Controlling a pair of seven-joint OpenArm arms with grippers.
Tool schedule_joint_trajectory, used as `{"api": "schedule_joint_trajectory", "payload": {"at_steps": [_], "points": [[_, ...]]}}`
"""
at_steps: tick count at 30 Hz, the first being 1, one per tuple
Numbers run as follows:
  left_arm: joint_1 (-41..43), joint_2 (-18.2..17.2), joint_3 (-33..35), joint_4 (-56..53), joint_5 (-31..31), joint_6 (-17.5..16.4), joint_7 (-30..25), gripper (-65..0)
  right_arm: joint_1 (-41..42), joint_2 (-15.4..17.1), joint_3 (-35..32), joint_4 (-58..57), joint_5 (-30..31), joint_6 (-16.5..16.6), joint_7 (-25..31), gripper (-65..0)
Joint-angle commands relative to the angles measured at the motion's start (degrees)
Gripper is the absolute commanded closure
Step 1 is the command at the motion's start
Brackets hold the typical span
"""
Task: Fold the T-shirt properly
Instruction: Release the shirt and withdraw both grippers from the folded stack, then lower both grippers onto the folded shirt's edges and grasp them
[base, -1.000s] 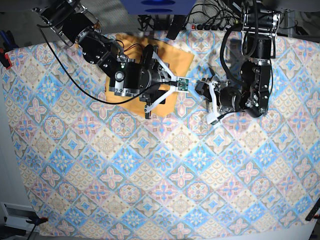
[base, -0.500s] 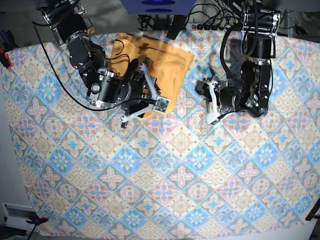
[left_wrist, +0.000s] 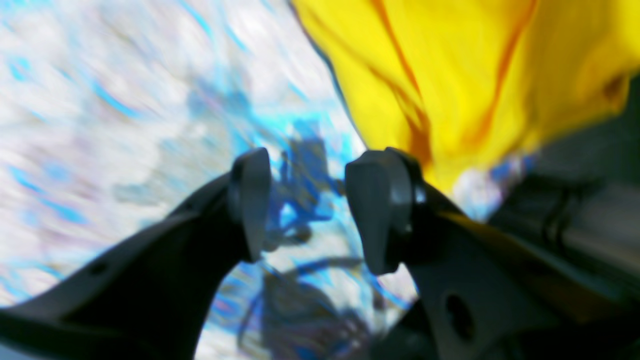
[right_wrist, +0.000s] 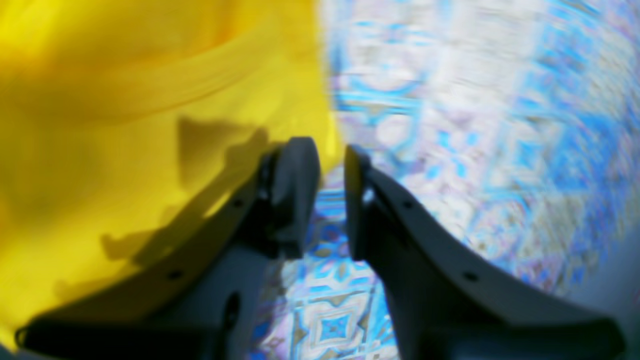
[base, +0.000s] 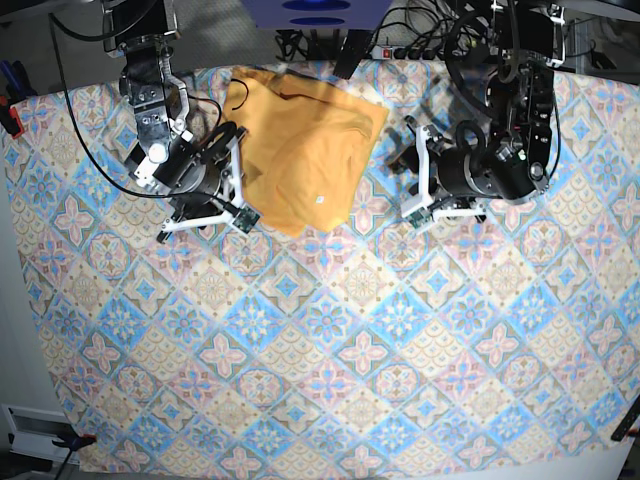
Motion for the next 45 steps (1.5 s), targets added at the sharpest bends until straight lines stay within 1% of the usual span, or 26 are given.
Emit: {"api": "schedule_joint_trajectory", "payload": {"at_steps": [1,3,5,7,8,15,17,20,24,25,28,31,33,35,39,41,43,45], "points": [[0.61,-0.31,0.03,0.85,-0.99,-0.12,-0.40,-26.1,0.49,-0.34,1.57,0.69,-1.34,-0.10,0.17,-9.8],[2.28,-0.31,0.12,0.94,-0.90,-0.12,-0.40,-20.7,0.49,-1.31,3.77,0.61,-3.54,-0.10,0.08,-8.7],[3.51,-0.93,1.79,0.94,-0.90,-0.12,-0.40,-12.7,-0.12,-2.01,5.79,0.61,-6.62,-0.10,0.08,-8.5],[4.13,-1.72,4.25,0.94,-0.99,-0.12,-0.40,-8.6,-0.30,-2.18,6.32,0.61,-9.08,-0.10,0.17,-8.4],[4.30,-1.72,5.75,0.94,-0.81,-0.12,-0.40,-8.2,-0.30,-2.18,6.41,0.61,-9.87,-0.10,0.08,-8.3],[4.30,-1.98,17.09,0.94,-0.63,-0.12,-0.40,-8.1,-1.00,-2.18,7.02,0.52,-9.96,-0.10,0.08,-8.2],[4.30,-1.98,19.29,0.85,-0.55,-0.12,-0.40,-8.1,-1.09,-2.18,7.99,0.52,-9.96,-0.10,0.08,-8.2],[4.30,-2.07,19.90,0.85,-0.55,-0.12,-0.40,-7.9,-1.09,-2.27,10.63,0.43,-9.96,-0.10,0.08,-8.2],[4.39,-4.27,20.16,0.76,-0.37,-0.12,-0.40,-7.8,-1.18,-2.27,12.74,0.43,-9.96,-0.10,0.08,-8.2],[4.39,-4.97,20.16,0.76,0.33,-0.12,-0.40,-7.8,-1.26,-2.27,12.83,0.43,-9.96,-0.10,0.08,-8.2],[4.30,-4.88,20.25,0.67,4.73,-0.12,-0.40,-7.8,-2.14,-2.18,12.47,0.43,-9.96,-0.10,0.08,-8.4],[3.77,-4.80,23.77,0.59,8.07,-0.12,-0.40,-7.9,-2.32,-2.18,12.03,-0.36,-9.96,-0.10,0.08,-8.5],[2.19,-4.36,26.67,0.50,8.60,-0.12,-0.40,-7.9,-2.32,-2.18,11.60,-1.15,-9.96,-0.10,0.08,-8.5],[1.05,-2.95,28.08,-2.05,8.60,-0.12,-0.40,-7.9,-2.32,-2.27,11.86,-1.42,-9.96,-0.10,0.08,-8.5],[-1.85,-0.31,29.13,-13.22,8.60,-0.12,-0.40,-7.9,-1.88,-2.27,11.68,-1.50,-9.96,-0.10,0.08,-8.6],[-2.99,-0.22,30.89,-16.82,8.60,-0.12,-0.40,-7.9,-1.88,-2.27,11.51,-1.86,-9.87,-0.10,0.08,-8.6],[-3.08,-0.31,31.59,-17.35,8.68,-0.12,-0.40,-7.9,-1.88,-2.27,11.16,-3.00,-9.69,-0.10,0.08,-8.6],[-3.17,-0.31,31.68,-17.52,8.68,-0.12,-0.40,-7.9,-1.88,-2.36,8.96,-4.32,-9.69,-0.10,-0.01,-8.6]]}}
